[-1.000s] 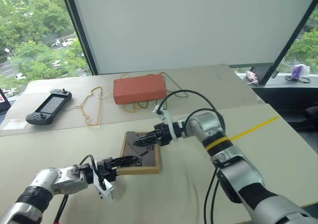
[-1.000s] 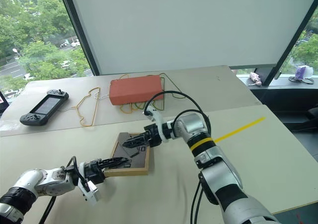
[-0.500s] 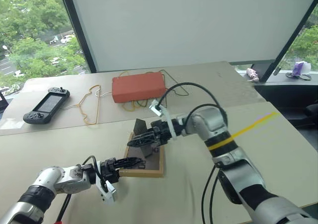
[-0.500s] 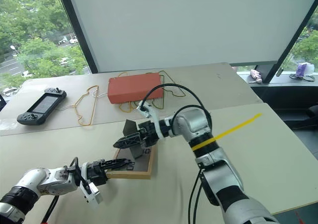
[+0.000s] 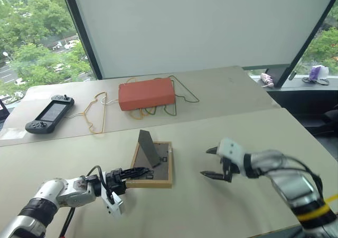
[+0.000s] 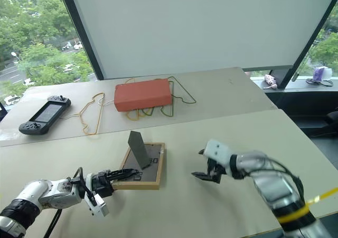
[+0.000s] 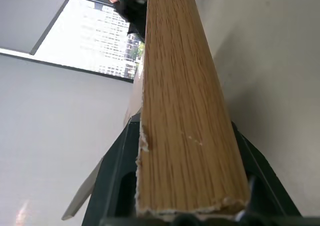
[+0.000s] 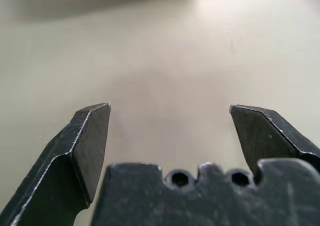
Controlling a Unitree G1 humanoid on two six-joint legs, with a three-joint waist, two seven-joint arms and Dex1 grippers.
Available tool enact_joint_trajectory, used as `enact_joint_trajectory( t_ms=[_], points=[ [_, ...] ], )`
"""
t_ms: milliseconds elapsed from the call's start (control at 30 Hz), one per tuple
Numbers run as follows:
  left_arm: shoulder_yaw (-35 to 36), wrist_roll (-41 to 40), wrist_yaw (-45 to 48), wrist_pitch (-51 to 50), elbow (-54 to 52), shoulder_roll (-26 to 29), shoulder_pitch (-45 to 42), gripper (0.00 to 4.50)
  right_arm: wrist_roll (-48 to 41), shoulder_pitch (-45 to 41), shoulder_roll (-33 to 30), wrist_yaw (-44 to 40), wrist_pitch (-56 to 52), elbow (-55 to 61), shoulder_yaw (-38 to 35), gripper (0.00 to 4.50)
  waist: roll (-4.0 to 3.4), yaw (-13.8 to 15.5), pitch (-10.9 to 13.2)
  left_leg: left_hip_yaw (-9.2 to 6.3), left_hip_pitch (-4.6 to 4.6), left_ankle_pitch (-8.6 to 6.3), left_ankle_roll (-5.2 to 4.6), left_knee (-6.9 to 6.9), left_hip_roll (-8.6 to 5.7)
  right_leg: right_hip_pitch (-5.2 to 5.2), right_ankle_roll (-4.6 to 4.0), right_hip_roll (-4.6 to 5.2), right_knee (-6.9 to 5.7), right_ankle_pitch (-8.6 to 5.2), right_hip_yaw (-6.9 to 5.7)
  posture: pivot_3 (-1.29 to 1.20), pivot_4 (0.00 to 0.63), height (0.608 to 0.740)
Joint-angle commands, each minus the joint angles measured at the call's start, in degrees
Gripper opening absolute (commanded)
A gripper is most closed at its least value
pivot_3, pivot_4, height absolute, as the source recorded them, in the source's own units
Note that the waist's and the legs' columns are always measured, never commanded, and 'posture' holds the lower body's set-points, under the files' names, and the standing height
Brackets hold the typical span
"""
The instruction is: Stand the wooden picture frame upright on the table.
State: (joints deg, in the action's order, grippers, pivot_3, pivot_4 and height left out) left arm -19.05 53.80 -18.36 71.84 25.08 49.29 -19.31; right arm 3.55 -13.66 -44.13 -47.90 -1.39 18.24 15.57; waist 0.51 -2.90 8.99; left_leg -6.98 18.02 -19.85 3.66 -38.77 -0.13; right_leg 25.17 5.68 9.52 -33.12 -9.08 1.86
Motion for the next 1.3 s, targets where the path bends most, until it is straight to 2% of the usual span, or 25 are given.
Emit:
enact_joint_trajectory(
  t_ms=[33,133,233,400,533,633,667,800,833,867,1033,1100,1133,1233,1267,1300],
  points=[
    [-0.1,-1.7,1.9,-0.2,0.5,0.4,0.3,1.14,18.2,2.6,0.8,11.2,20.3,4.8,4.9,4.44,0.08,0.2,0.0,0.0,0.0,0.01,0.01,0.0,0.0,-0.04,0.03,0.0,0.0,-0.02,0.0,0.0,0.15,0.74],
    [0.0,-3.2,3.2,0.2,0.0,0.2,0.0,1.14,27.9,-0.1,4.6,17.4,25.6,2.2,7.8,4.44,0.22,0.5,0.0,0.01,-0.17,0.03,0.06,-0.09,0.0,-0.09,0.05,0.0,0.0,-0.03,0.0,0.0,0.15,0.74],
    [0.1,-5.5,5.0,0.4,-0.3,-0.2,-0.3,1.14,31.3,-3.2,8.1,18.9,27.8,-0.8,9.9,4.44,0.24,0.5,0.0,0.07,-0.19,0.04,0.06,-0.12,0.0,-0.11,-0.14,0.0,0.03,0.09,0.05,0.0,0.15,0.74],
    [-0.1,-12.2,9.9,1.3,-3.0,-0.8,-0.7,1.14,33.0,-7.3,10.7,20.2,31.2,-6.6,11.3,4.44,0.24,0.6,0.0,0.07,-0.24,0.03,0.05,-0.08,0.0,-0.18,-0.18,-0.02,0.0,0.11,0.05,0.0,0.15,0.74],
    [1.0,-15.9,13.3,-0.7,-3.4,-1.4,-0.5,1.14,32.6,-7.5,10.8,20.0,32.1,-6.5,10.3,4.44,0.24,0.5,0.0,0.11,-0.15,-0.01,-0.01,-0.05,-0.01,-0.15,-0.18,-0.02,0.13,0.11,0.05,0.0,0.15,0.74],
    [1.7,-17.7,15.3,-1.5,-3.8,-1.9,-0.2,1.14,31.7,-6.8,10.3,19.7,33.0,-6.1,9.8,3.41,0.24,0.4,0.0,0.12,-0.16,-0.02,-0.03,0.02,0.0,-0.15,-0.17,-0.02,0.15,0.1,0.04,0.0,0.15,0.74],
    [1.8,-18.2,15.8,-1.6,-4.0,-2.0,0.0,1.14,31.7,-6.8,10.3,19.7,33.1,-5.8,9.7,3.21,0.24,0.4,0.0,0.13,-0.16,-0.02,-0.04,0.02,0.0,-0.15,-0.17,-0.02,0.15,0.1,0.04,0.0,0.15,0.74],
    [2.0,-19.2,17.8,-2.5,-4.3,-2.6,0.5,1.14,31.2,-6.5,10.7,19.8,32.9,-4.3,8.5,1.68,0.24,0.4,0.0,0.14,-0.18,-0.02,-0.05,0.01,0.0,-0.15,-0.17,-0.02,0.09,0.1,0.04,0.0,0.15,0.74],
    [2.1,-19.5,18.2,-2.7,-4.3,-2.7,0.5,1.14,31.2,-6.6,10.7,19.3,32.7,-4.3,8.5,1.41,0.24,0.4,0.0,0.14,-0.19,-0.02,-0.05,0.0,0.0,-0.15,-0.18,-0.02,0.07,0.1,0.04,0.0,0.15,0.74],
    [2.2,-19.8,18.6,-2.8,-4.4,-2.9,0.5,1.14,31.4,-6.7,10.6,19.2,32.8,-4.3,8.4,1.2,0.25,0.4,0.0,0.14,-0.19,-0.02,-0.04,0.0,0.0,-0.16,-0.18,-0.02,0.06,0.1,0.04,0.0,0.15,0.74],
    [2.3,-24.6,21.3,-4.9,-5.7,-4.3,0.4,1.14,30.7,-6.5,10.4,18.0,32.3,-4.0,7.5,1.2,0.25,0.4,0.0,0.14,-0.22,-0.03,-0.05,-0.02,0.0,-0.2,-0.18,-0.02,0.06,0.1,0.04,0.0,0.15,0.74],
    [2.4,-28.5,23.1,-6.1,-6.8,-4.5,0.7,2.12,29.0,-5.7,10.1,17.0,31.6,-3.8,6.9,1.2,0.25,0.4,0.0,0.14,-0.21,-0.03,-0.05,-0.01,0.0,-0.19,-0.18,-0.02,0.07,0.11,0.04,0.0,0.15,0.74],
    [3.0,-30.0,23.7,-7.0,-7.9,-4.4,1.2,2.32,28.1,-5.3,10.0,16.7,31.2,-3.6,6.3,1.2,0.25,0.4,0.0,0.14,-0.21,-0.03,-0.06,-0.01,0.0,-0.19,-0.18,-0.02,0.07,0.1,0.04,0.0,0.15,0.74],
    [4.8,-34.2,25.7,-9.6,-11.6,-3.8,3.3,3.48,25.6,-4.4,9.6,15.5,30.0,-2.9,5.2,1.2,0.24,0.4,0.0,0.14,-0.2,-0.03,-0.06,-0.01,0.01,-0.19,-0.18,-0.02,0.08,0.1,0.05,0.0,0.15,0.74],
    [6.5,-39.7,26.9,-13.7,-15.4,-2.7,6.5,3.88,19.3,-4.8,9.3,12.5,26.4,-2.0,3.5,1.2,0.25,0.3,0.0,0.14,-0.2,-0.04,-0.07,-0.01,0.01,-0.19,-0.18,-0.02,0.08,0.11,0.05,0.0,0.15,0.74],
    [7.8,-43.8,28.1,-17.0,-18.4,-2.0,8.9,3.88,14.7,-5.0,9.1,10.2,23.6,-1.3,2.3,1.2,0.25,0.1,0.0,0.14,-0.2,-0.04,-0.08,-0.01,0.02,-0.17,-0.18,-0.03,0.09,0.1,0.05,0.0,0.15,0.74]
  ],
)
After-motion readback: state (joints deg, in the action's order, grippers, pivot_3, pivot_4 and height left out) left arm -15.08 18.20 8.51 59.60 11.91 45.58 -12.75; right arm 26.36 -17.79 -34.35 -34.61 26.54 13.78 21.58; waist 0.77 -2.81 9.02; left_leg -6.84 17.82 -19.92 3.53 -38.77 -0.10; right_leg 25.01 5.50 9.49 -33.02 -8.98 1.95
